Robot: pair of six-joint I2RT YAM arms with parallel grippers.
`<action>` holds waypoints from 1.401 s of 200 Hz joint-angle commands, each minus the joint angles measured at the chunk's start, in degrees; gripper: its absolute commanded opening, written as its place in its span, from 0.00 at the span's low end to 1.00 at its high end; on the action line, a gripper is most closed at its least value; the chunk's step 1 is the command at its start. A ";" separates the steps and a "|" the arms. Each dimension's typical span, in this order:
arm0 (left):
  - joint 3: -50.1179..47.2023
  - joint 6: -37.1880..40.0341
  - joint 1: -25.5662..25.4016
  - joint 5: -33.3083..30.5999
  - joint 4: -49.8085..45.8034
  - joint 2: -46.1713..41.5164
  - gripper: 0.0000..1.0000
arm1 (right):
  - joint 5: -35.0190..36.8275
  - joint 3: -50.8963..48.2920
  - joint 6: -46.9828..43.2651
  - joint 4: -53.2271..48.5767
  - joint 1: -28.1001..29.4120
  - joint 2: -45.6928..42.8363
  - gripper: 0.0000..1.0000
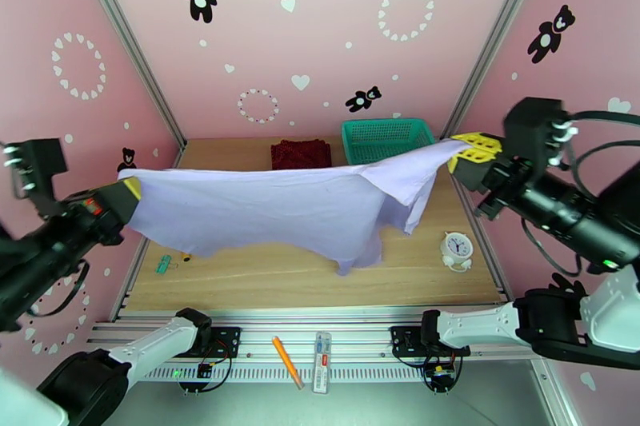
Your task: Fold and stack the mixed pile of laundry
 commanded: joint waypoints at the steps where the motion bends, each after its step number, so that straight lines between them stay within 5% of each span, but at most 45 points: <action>1: -0.05 -0.45 0.03 3.98 1.32 -2.97 0.00 | -7.93 1.62 6.32 -1.68 0.09 -3.83 0.00; 60: -2.93 -2.28 0.03 4.55 0.64 -7.03 0.00 | -11.93 1.66 9.50 -5.96 -3.43 -4.36 0.00; 93: -5.14 -1.00 0.08 1.70 0.54 -4.28 0.00 | -1.23 -0.66 4.37 -8.92 -3.48 0.17 0.00; 133: -19.71 1.66 0.05 -4.05 7.73 -0.98 0.00 | 13.83 -16.36 -6.86 -0.69 -4.72 3.27 0.00; 193: -40.15 4.37 3.35 -13.59 25.51 13.51 0.00 | -4.21 -31.88 -8.85 17.09 -32.44 18.36 0.00; 234: -47.02 4.96 9.04 -12.17 37.95 28.24 0.00 | -7.90 -26.01 -9.80 24.04 -38.20 40.00 0.00; 280: -43.67 6.79 11.72 -12.69 44.55 45.57 0.00 | -7.06 -11.84 -11.05 24.24 -39.98 60.16 0.00</action>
